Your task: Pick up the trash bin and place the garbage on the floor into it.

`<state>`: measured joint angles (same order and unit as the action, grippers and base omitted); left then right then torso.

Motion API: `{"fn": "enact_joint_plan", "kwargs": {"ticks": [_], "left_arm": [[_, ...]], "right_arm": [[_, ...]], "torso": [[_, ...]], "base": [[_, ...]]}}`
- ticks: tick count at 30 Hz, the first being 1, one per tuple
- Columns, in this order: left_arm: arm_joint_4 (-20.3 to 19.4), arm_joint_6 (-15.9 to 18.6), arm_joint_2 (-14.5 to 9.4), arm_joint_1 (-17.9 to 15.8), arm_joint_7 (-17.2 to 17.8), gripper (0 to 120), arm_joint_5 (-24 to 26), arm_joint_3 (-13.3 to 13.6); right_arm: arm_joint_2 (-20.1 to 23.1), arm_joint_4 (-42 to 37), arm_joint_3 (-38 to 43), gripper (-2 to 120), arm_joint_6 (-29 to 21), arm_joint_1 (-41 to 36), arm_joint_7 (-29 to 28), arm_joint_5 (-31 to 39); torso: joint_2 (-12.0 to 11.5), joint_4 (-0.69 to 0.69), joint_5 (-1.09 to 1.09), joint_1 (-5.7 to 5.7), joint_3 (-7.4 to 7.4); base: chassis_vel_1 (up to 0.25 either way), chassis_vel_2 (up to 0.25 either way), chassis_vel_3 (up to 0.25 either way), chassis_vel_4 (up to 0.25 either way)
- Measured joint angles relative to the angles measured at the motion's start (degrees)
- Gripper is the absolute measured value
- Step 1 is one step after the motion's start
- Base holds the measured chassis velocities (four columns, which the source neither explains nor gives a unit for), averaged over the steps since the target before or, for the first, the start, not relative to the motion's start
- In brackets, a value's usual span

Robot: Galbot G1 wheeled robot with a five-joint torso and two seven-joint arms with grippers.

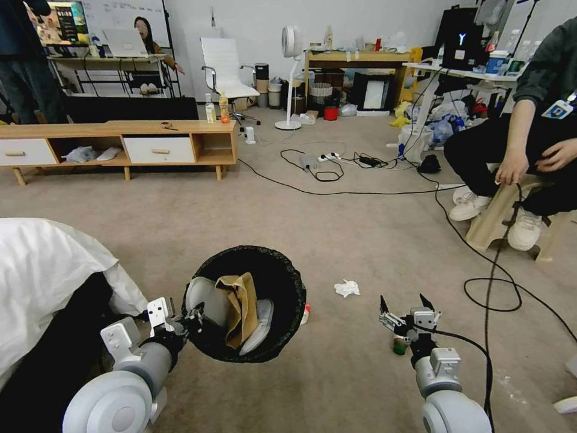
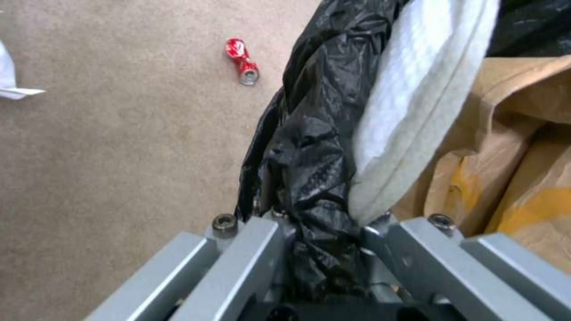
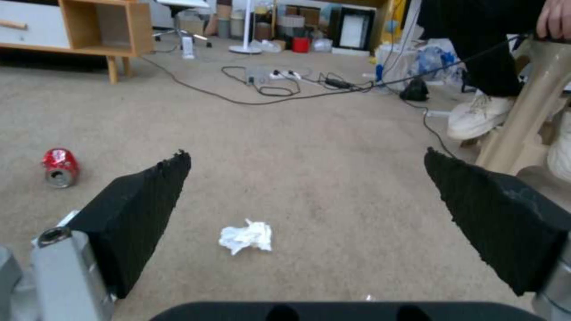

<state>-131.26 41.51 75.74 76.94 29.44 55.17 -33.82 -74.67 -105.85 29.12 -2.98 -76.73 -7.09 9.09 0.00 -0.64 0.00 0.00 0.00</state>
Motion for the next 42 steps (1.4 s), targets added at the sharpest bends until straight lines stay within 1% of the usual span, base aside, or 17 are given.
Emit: {"fn": "enact_joint_plan", "kwargs": {"ticks": [4, 11, 21, 42], "left_arm": [[-0.06, 0.0, -0.05, 0.17, 0.0, 5, 0.0, -0.34], [-0.19, 0.0, -0.07, 0.2, -0.01, 5, 0.06, -0.34], [-0.24, 0.0, -0.05, 0.23, -0.04, 5, 0.09, -0.36], [-0.32, 0.02, -0.05, 0.37, -0.01, 5, 0.07, -0.04]], "right_arm": [[-0.08, 0.01, -0.06, 100, 0.0, 0.06, 0.0, -0.02], [-0.1, -0.37, -0.06, 100, -0.98, -0.16, -0.25, 0.06], [-0.16, 0.01, 0.03, 100, 0.12, -0.17, 0.26, -0.46], [-0.01, -0.43, 0.59, 100, -0.55, -0.4, -0.11, -0.67]], "torso": [[0.0, 0.04, -0.01, 0.0, 0.0], [0.0, 0.01, 0.0, 0.0, 0.0], [0.0, 0.01, 0.0, 0.0, 0.0], [0.0, 0.01, -0.01, 0.0, 0.0]], "base": [[0.0, 0.0, 0.0, 0.0], [0.0, 0.0, 0.0, 0.0], [-0.017, -0.021, 0.019, 0.016], [0.0, 0.0, 0.0, 0.0]]}}
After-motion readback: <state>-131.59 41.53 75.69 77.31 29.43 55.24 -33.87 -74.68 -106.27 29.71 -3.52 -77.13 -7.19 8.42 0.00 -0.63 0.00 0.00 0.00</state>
